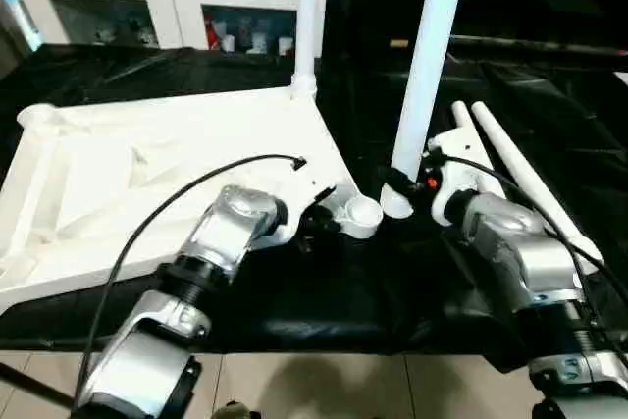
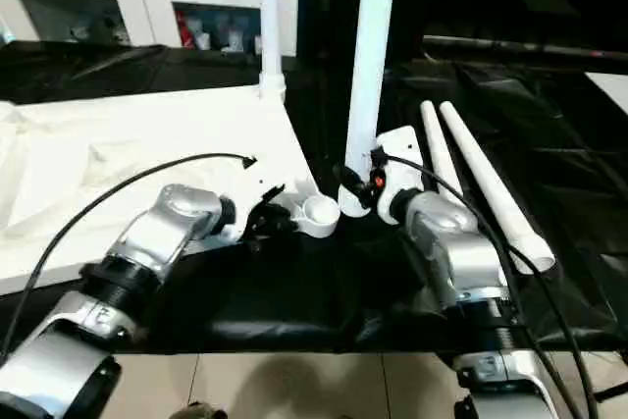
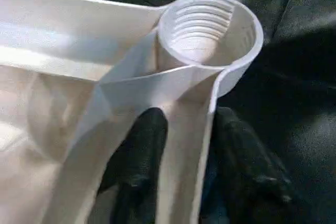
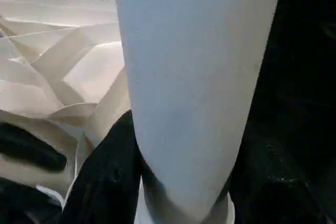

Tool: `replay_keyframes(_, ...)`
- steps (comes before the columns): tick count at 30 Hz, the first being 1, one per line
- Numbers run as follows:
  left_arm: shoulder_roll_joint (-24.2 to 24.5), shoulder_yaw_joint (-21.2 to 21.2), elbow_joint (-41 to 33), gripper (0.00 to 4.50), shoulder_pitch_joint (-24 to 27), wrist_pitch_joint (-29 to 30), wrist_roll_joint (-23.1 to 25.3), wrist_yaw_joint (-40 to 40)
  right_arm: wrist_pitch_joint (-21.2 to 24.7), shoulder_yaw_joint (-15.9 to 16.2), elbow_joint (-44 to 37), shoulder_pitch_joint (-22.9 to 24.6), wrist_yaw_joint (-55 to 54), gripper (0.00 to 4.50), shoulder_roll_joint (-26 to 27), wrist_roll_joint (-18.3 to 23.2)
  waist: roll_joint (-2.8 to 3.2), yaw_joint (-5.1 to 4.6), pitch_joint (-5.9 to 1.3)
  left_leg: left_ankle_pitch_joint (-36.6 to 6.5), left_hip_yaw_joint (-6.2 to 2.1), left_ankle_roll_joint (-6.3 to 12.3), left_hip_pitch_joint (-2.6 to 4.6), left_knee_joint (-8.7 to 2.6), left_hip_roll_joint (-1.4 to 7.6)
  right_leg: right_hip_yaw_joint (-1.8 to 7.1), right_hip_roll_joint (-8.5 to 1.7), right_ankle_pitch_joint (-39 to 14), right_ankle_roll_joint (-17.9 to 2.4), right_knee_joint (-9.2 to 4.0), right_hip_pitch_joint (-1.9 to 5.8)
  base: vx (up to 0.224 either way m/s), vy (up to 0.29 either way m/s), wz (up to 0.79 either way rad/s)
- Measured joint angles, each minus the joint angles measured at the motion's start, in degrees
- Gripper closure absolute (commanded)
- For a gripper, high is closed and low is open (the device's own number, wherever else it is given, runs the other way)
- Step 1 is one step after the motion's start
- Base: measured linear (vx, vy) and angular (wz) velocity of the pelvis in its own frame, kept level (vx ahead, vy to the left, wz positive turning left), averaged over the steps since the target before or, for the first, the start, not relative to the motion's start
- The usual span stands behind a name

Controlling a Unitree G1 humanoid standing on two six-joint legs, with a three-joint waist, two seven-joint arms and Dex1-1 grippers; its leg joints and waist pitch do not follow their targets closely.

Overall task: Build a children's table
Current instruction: Rotate table base

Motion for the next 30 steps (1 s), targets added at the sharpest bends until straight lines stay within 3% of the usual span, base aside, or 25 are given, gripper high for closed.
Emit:
replay_keyframes(3, 1.6, -0.4, 0.0, 2.40, -0.1, -2.3, 0.1, -1.2, 0.6, -0.7, 0.0, 0.0, 0.4, 2.62, 0.0, 0.7, 0.04, -0.01, 0.02, 0.0, 0.00, 0.00, 0.00, 0.00, 0.00, 0.01, 0.00, 0.0, 0.0, -0.01, 0.00, 0.000, 0.000, 0.00)
replay_keyframes(9, 2.5, -0.7, 3.0, 2.39, -1.0, -8.3, 0.1, -2.8, 0.4, -1.0, 0.0, 0.1, 1.2, 2.62, -0.2, 1.1, 0.08, -0.05, 0.05, 0.0, 0.00, 0.00, 0.01, 0.00, 0.00, 0.01, 0.00, 0.0, 0.0, -0.02, 0.00, 0.000, 0.000, 0.00)
replay_keyframes(14, 2.8, -0.7, 4.2, 2.39, -1.8, -9.2, -0.4, -4.4, 0.4, -1.0, -0.1, 0.1, 1.5, 2.62, -0.2, 1.1, 0.12, -0.06, 0.07, 0.0, 0.00, -0.01, 0.01, -0.02, 0.00, 0.01, 0.00, 0.0, 0.0, -0.02, 0.00, 0.000, 0.000, 0.00)
replay_keyframes(30, 4.4, -2.3, 5.4, 3.77, -1.6, -9.1, -1.0, -9.9, 0.4, -1.0, -0.7, 0.2, 1.7, 2.62, -0.2, 1.1, 0.25, 0.01, 0.11, 0.0, 0.01, -0.01, 0.01, -0.08, -0.01, 0.01, 0.00, 0.0, 0.0, -0.07, 0.00, 0.000, 0.000, 0.00)
